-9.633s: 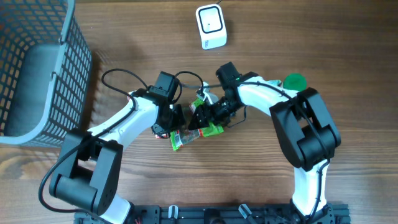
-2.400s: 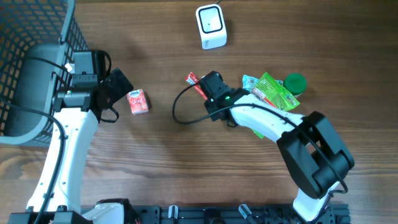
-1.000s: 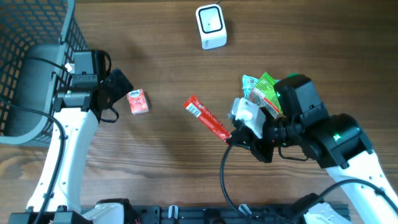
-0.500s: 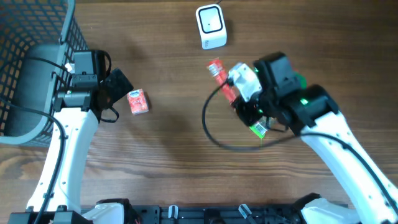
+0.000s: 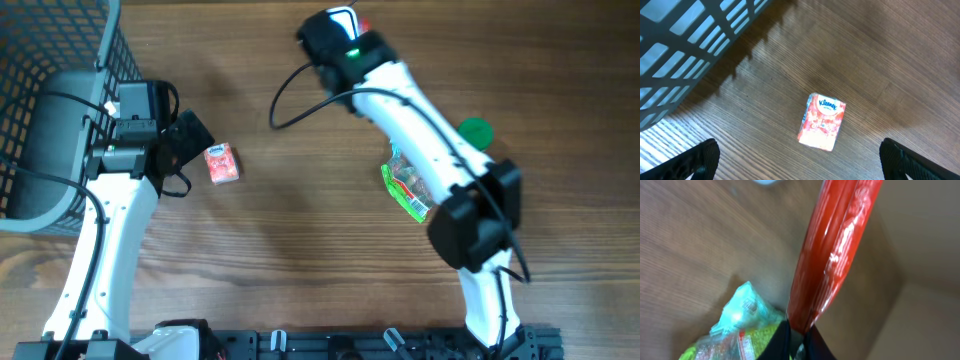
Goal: Scan the item barcode
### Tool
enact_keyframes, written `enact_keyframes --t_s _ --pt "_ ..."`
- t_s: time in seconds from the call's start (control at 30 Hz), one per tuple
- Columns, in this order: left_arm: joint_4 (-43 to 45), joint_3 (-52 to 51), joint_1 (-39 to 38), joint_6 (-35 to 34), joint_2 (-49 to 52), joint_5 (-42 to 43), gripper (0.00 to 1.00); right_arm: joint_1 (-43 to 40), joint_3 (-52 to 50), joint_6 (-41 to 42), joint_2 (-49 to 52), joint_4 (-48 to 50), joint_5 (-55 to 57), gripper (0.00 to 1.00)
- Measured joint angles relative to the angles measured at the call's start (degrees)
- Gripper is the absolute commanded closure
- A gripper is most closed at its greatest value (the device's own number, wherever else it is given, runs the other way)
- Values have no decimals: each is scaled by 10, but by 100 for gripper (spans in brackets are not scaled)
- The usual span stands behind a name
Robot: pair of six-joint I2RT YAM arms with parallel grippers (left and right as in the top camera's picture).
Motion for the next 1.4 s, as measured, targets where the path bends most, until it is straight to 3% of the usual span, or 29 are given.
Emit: enact_keyframes --t_s 0.07,0.2,0.4,0.77,0.87,1.0,1.13,1.17,1.23,1.33,1.4 --pt "1 0 0 0 0 0 0 35 0 -139 33 127 63 96" --pt "0 0 0 0 0 0 0 29 5 -311 77 278 139 96" --pt "0 0 0 0 0 0 0 17 4 -499 146 431 225 96" --pt "0 0 0 0 0 0 0 -1 -60 -545 165 415 259 96" --pt "0 0 0 0 0 0 0 -1 -62 -547 167 449 259 96" --pt "0 0 0 0 0 0 0 -1 -62 -531 165 484 258 96" --pt "0 0 0 0 0 0 0 0 -66 -450 99 436 239 96" --pt "0 0 0 0 0 0 0 0 -66 -410 66 398 231 96" --pt "0 0 0 0 0 0 0 1 -64 -292 -10 229 151 96" --pt "1 0 0 0 0 0 0 -6 -62 -110 -112 40 -113 95" --pt "0 0 0 0 0 0 0 -31 -66 -11 -117 -110 -245 96"
